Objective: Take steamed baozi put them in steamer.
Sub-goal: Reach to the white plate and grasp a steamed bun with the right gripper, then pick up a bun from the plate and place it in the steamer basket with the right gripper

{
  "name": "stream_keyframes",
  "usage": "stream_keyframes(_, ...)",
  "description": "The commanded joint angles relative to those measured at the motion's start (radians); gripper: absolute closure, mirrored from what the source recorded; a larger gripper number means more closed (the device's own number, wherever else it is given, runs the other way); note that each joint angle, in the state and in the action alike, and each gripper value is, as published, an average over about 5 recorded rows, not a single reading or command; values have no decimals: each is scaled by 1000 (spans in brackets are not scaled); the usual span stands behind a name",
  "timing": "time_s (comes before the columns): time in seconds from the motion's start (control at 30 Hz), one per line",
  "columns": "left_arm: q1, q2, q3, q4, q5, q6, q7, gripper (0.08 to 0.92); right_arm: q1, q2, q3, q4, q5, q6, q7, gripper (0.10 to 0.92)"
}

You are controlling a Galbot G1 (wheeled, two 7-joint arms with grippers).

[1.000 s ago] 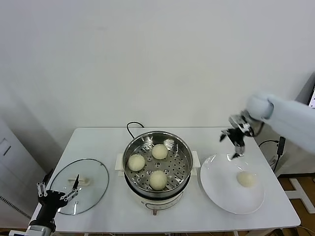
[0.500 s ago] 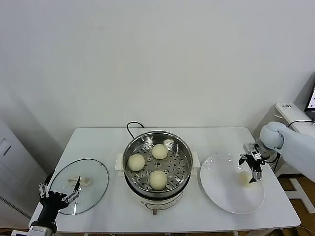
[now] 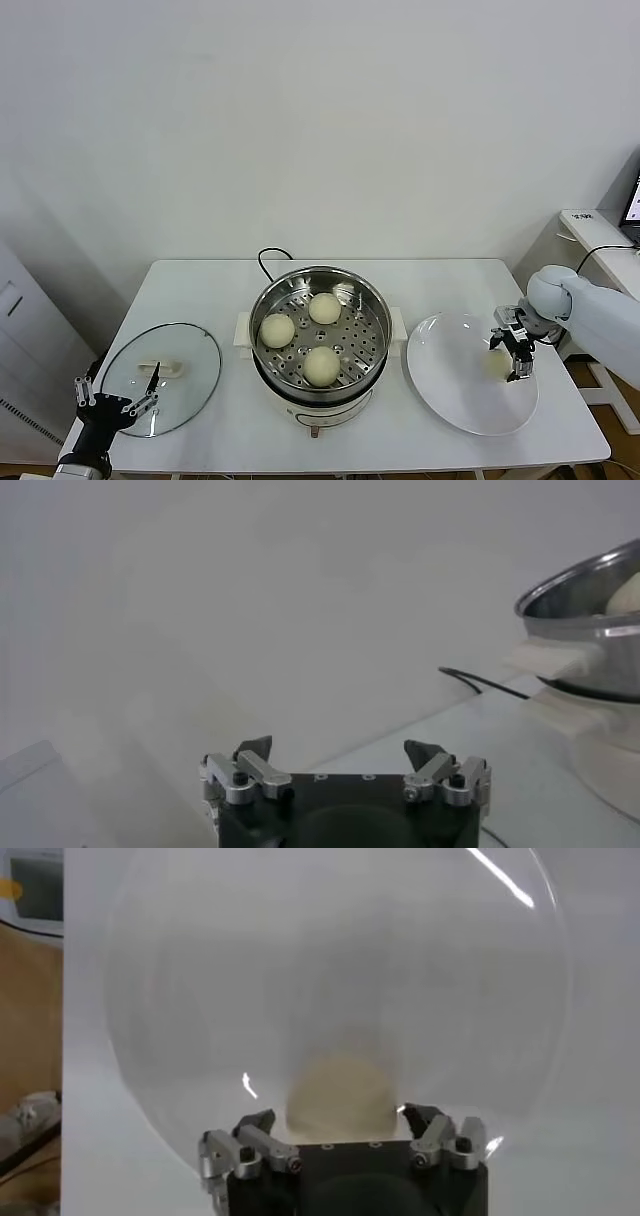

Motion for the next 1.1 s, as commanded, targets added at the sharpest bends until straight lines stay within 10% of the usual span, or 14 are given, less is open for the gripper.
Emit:
stream_keyframes(0.03,2,3,-4,-3,-3,-1,0,177,8,-10,6,23,15,-9,7,417)
stream_keyframes(0.37,-4,4,-5,-4,-7,-1,0,177,553,47,-379,124,423,-59,-36,645)
stream_keyframes(0.73,-14,-15,5,-7,-4,-4,2,177,927,363,-517,150,940,-245,-11,627)
stream_keyframes(1.1,-21,-25,17,-16,-2,-5,2,177,710,394,-518,435,971,-445,200,618)
